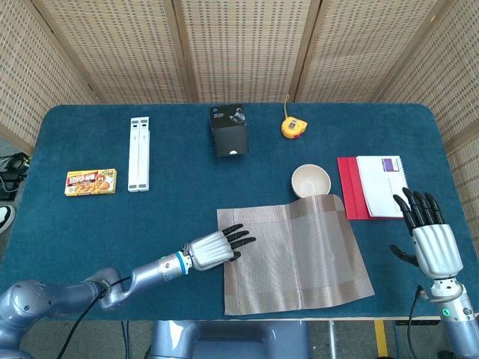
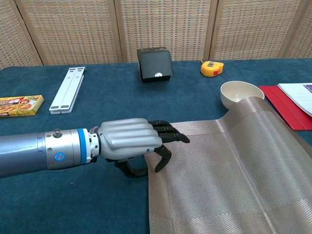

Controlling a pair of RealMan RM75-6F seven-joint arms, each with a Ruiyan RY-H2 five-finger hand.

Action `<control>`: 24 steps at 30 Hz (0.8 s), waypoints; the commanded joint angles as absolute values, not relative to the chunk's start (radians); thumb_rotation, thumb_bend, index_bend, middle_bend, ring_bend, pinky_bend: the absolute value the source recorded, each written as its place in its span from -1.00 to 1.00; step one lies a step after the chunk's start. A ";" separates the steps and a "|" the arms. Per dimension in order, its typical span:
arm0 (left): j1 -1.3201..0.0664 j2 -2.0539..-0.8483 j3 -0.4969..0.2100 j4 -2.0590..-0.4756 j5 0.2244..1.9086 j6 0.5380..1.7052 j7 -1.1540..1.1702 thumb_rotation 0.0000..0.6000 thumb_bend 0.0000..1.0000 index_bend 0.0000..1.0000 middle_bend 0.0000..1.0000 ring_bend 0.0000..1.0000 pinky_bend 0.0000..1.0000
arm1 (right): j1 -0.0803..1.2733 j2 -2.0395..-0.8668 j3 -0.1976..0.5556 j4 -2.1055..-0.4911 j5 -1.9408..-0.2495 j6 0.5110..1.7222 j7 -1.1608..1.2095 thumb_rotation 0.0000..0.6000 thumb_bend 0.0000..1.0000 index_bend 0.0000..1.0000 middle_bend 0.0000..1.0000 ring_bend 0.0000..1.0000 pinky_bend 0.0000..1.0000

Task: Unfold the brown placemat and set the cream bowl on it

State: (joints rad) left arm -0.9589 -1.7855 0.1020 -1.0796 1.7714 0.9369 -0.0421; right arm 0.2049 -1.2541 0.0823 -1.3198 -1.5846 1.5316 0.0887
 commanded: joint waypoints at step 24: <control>-0.891 -1.739 0.127 -1.075 1.747 1.007 -0.049 1.00 0.00 0.46 -1.00 -1.00 -1.00 | 0.202 -1.251 0.075 -1.334 -1.606 1.536 0.083 1.00 -1.00 -0.93 -1.00 -1.00 -1.00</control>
State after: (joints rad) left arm -0.8996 -1.7500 0.1179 -1.0710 1.7446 0.9976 -0.0413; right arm 0.2021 -1.2511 0.0747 -1.3336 -1.6055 1.5364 0.0826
